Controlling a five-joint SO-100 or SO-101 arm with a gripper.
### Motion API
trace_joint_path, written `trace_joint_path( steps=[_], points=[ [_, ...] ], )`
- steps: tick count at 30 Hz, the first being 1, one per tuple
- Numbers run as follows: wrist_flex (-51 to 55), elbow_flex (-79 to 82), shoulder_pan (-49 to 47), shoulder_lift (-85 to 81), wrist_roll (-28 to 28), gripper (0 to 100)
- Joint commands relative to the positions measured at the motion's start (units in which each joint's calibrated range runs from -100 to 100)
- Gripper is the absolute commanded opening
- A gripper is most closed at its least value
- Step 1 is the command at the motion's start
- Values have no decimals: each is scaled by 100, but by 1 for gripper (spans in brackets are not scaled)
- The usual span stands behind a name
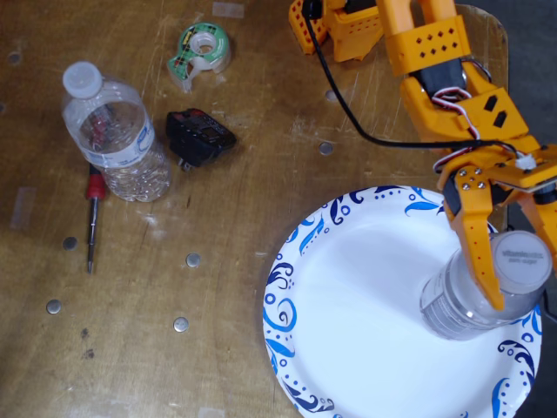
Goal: Move the bottles to the plate
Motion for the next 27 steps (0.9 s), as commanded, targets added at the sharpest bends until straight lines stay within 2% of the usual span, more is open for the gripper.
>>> trace_joint_path(
  steps=[1,12,27],
  points=[
    [-105,-129,47,-35,21,25],
    [-70,60,-39,-381,-5,36],
    [-44,934,-61,-1224,16,36]
  ],
)
